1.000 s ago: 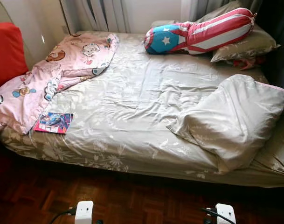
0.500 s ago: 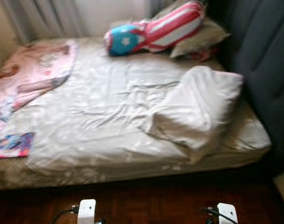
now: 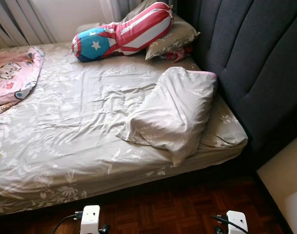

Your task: Clean up the room

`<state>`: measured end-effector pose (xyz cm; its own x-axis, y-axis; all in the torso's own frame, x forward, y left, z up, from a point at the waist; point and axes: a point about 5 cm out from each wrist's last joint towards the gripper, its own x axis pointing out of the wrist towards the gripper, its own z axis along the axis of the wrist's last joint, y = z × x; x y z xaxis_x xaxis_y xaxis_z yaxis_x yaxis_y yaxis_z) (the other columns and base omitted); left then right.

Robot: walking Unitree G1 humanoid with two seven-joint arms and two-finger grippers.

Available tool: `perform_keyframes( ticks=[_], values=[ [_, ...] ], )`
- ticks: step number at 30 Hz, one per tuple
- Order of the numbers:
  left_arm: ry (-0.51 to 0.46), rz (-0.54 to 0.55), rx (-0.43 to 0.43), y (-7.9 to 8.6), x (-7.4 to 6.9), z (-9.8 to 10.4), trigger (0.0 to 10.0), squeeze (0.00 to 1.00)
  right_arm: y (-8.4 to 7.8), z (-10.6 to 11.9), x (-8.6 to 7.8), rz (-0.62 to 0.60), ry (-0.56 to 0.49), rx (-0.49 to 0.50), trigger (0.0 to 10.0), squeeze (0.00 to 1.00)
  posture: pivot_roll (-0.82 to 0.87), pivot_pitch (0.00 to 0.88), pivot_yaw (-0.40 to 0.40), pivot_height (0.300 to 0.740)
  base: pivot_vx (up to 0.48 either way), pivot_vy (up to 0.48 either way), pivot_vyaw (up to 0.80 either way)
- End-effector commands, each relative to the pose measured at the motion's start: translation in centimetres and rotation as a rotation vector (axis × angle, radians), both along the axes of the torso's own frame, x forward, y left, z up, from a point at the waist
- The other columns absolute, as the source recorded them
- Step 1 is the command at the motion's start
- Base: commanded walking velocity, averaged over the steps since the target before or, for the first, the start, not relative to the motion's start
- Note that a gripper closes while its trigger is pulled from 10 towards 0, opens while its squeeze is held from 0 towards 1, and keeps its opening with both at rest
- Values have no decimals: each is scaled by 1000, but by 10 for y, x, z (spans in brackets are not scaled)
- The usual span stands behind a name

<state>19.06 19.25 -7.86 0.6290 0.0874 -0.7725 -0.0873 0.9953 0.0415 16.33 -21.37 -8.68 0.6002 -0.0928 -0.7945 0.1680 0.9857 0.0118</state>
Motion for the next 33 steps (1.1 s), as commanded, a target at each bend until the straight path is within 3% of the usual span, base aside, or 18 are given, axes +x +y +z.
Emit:
perform_keyframes(
  ticks=[1, 19, 24, 33],
  values=[
    [29, 9, 7, 3, -7, -4, 10000, 0, 2, -3, -7, -10, 20, 13, 10000, 0, -191, 96, 25, 732, 0, 0, 0],
    [3, 9, -2, -4, 0, -1, 10000, 0, 1, -2, -5, 35, 16, -14, 10000, 0, -191, 95, 23, 732, 212, 0, 0],
    [-1, 8, -3, -4, 1, 0, 10000, 0, 1, -2, -5, 33, 14, -16, 10000, 0, -191, 94, 23, 732, 259, 0, 609],
    [-13, 8, -7, -6, 3, 1, 10000, 0, 2, -2, -5, 34, 18, -16, 10000, 0, -190, 94, 24, 732, 257, 0, 0]
  ],
)
